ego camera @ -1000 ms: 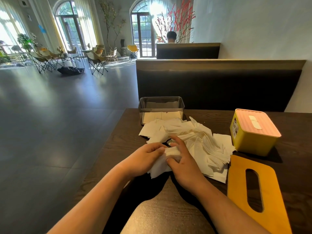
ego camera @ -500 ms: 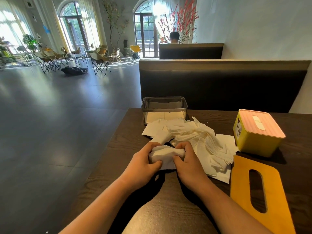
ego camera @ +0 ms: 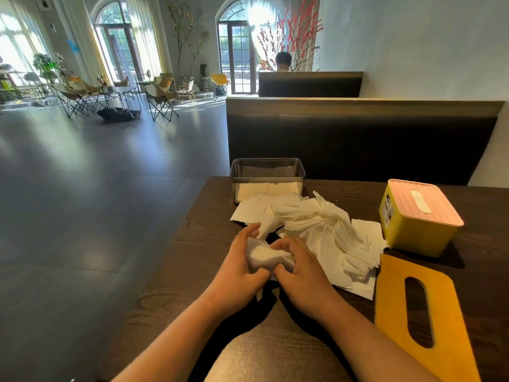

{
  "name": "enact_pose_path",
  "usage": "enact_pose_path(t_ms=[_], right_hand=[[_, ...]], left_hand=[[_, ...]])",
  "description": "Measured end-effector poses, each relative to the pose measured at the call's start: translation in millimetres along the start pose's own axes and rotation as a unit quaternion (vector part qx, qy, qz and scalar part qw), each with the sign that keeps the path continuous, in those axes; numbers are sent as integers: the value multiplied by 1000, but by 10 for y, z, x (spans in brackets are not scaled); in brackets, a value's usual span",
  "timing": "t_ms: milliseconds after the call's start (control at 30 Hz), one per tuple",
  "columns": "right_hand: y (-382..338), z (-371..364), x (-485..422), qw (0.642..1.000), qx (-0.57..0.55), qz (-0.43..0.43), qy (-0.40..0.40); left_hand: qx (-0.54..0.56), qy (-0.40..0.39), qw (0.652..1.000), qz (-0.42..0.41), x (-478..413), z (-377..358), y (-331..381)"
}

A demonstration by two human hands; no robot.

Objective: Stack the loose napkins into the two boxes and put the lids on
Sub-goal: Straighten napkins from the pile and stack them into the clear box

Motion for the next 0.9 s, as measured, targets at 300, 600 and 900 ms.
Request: enact_pose_path(t_ms=[300,600,900], right_hand=[[53,5,-14,1000,25,8,13],[78,-15,-1,1000,16,-19,-5],[57,31,28,999,-36,-23,28]], left_hand=[[-72,35,996,-33,-8,21,19],[-66,50,996,21,-60,81,-134],[76,20,996,49,-105,112,-147]])
Point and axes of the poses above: each hand's wrist, its own x-axis away from the middle knuckle, its own z-axis out of the back of the hand, y = z × x, the point moved 10 cm from there along -x, towards the middle knuckle
